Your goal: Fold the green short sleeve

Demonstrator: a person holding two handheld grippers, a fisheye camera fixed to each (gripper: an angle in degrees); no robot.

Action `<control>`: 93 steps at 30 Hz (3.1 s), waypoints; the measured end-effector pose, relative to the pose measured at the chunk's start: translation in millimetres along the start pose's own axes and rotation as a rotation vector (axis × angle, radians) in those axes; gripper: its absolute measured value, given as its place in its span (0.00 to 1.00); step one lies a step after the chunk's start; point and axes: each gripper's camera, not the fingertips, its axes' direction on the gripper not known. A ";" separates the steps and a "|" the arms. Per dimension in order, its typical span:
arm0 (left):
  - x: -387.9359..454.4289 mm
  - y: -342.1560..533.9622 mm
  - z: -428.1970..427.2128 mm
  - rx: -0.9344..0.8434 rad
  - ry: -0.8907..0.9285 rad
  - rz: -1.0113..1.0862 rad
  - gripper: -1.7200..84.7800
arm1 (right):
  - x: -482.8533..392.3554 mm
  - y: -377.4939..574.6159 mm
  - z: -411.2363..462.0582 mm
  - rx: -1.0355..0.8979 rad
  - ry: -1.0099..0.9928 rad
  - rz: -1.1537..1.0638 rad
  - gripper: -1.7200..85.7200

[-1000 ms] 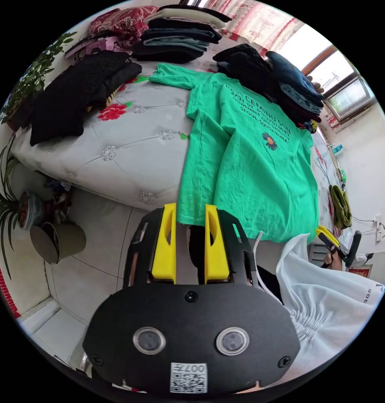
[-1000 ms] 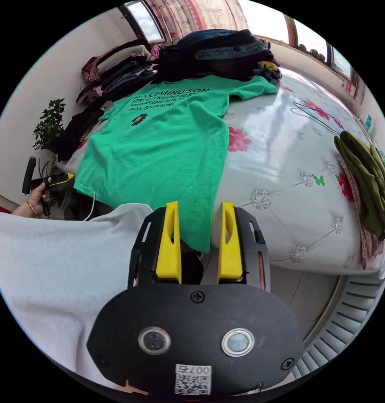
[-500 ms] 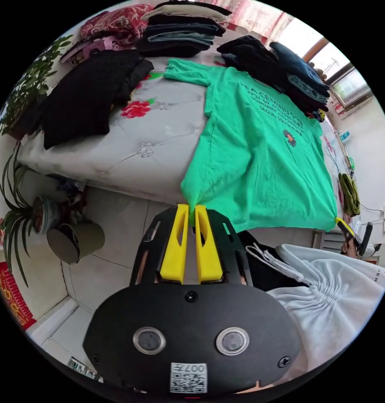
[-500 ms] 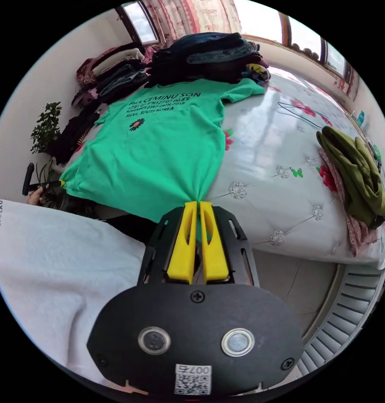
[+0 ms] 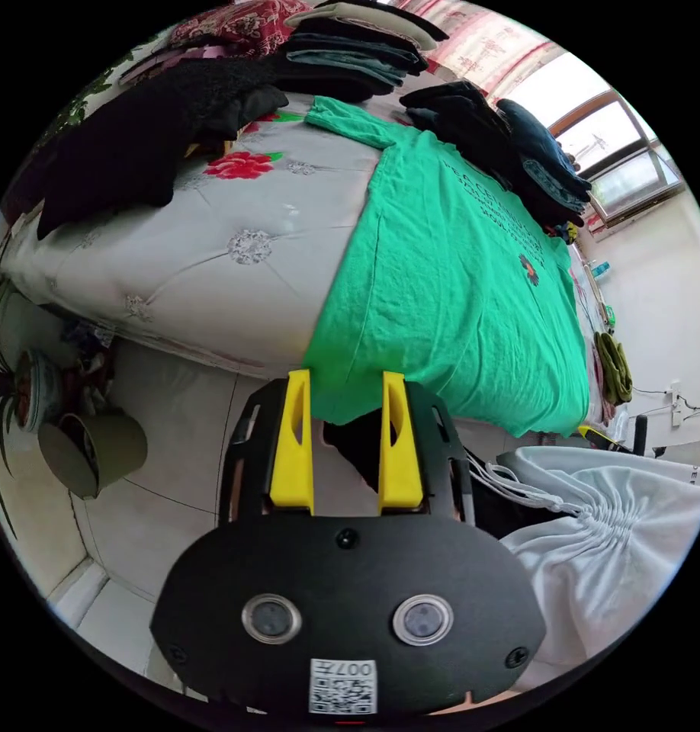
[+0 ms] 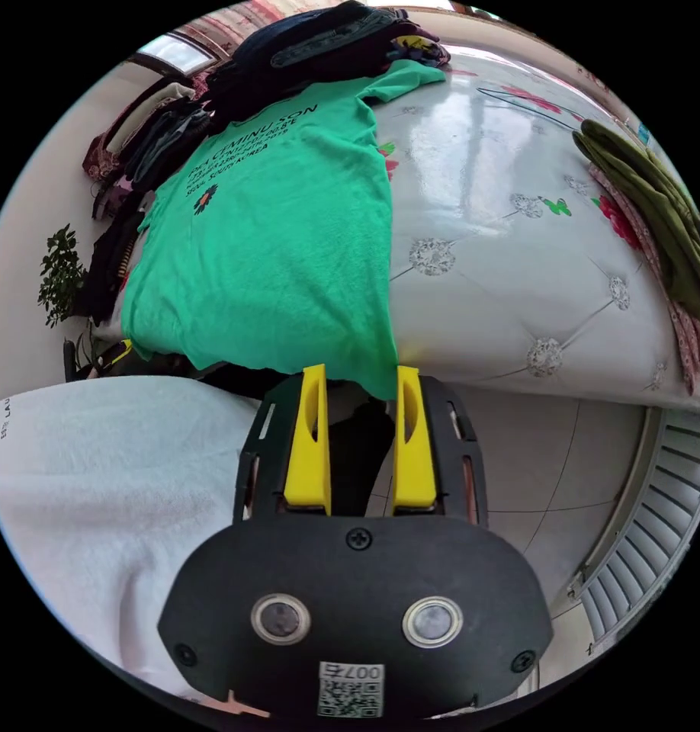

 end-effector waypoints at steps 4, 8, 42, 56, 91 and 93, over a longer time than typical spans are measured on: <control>-10.7 -7.5 -26.8 -0.089 0.068 0.020 0.09 | 0.3 -1.6 -14.4 -0.017 0.024 0.005 0.09; -2.7 -3.2 -61.4 -0.118 0.174 0.078 0.01 | 0.4 -1.1 -25.8 -0.026 -0.085 -0.011 0.05; -61.4 54.8 -270.0 0.279 0.780 -0.276 0.01 | 94.5 35.7 -210.7 0.484 -0.676 0.051 0.02; -80.4 -174.1 -178.1 0.358 0.498 -0.525 0.11 | 76.3 -216.3 -156.7 0.395 -0.436 0.123 0.07; 25.7 -265.2 27.6 0.073 -0.127 0.235 0.14 | 30.6 -361.8 76.9 0.072 0.499 -0.362 0.12; 19.5 -278.2 40.3 0.045 -0.183 0.224 0.11 | 41.6 -376.8 77.9 0.089 0.455 -0.320 0.12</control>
